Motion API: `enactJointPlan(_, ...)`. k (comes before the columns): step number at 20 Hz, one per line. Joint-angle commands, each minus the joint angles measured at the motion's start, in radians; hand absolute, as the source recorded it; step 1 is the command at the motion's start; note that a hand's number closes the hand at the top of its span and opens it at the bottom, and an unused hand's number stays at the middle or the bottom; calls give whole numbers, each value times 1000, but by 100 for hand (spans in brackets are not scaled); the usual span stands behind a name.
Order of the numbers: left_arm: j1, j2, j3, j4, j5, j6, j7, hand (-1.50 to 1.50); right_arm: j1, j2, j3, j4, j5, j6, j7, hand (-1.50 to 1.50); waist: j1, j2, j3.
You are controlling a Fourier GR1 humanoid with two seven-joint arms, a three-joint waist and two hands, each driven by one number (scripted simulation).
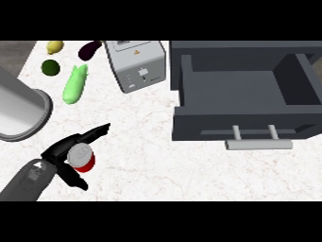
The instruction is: Pick up the can, place it into the drawer and close the drawer
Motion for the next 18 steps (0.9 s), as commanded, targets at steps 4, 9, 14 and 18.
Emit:
enactJointPlan(4, 15, 20, -29, -37, 35, -210, -123, 150, -21, 7, -5, -2, 12, -15, -1, -150, 8, -1, 0)
enactJointPlan(9, 34, -17, -49, -93, 93, -246, -29, 150, 13, 1, -24, -24, -10, 0, 9, -150, 7, -3, 1)
enactJointPlan(14, 100, -60, 6, -182, 192, -127, 73, 150, 30, -14, -54, -4, -54, 37, -13, -150, 15, -5, 2)
enactJointPlan(18, 83, -88, 309, -74, 413, 215, 214, 150, 40, 9, -57, -14, -29, 5, -25, -150, 50, -10, 3)
